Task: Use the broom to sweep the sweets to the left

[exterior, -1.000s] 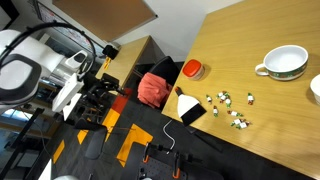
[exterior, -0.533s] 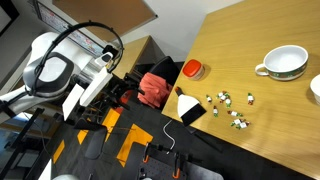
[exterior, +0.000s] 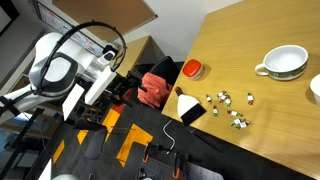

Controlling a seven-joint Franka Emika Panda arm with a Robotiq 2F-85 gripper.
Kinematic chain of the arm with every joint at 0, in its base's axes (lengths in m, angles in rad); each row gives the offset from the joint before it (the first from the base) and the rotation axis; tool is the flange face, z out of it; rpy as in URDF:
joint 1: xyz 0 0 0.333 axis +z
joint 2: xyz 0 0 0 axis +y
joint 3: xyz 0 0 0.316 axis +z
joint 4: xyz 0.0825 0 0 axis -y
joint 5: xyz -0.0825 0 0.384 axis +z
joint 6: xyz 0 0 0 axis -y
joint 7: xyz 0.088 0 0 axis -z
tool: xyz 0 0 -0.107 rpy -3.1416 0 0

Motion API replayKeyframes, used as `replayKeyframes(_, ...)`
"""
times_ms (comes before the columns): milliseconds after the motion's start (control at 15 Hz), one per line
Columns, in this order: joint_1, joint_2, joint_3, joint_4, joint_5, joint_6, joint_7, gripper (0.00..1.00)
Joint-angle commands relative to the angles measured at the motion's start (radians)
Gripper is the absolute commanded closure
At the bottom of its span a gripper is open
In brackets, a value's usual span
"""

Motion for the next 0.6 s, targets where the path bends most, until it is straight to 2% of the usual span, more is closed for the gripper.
replayKeyframes(0,-0.014,0.107,0.015,0.001,0.011,0.182,-0.007,0.0)
replayKeyframes(200,-0.013,0.227,0.018,0.013,0.036,0.297,-0.024,0.0)
replayKeyframes(533,-0.024,0.401,0.042,0.052,0.138,0.378,-0.076,0.0)
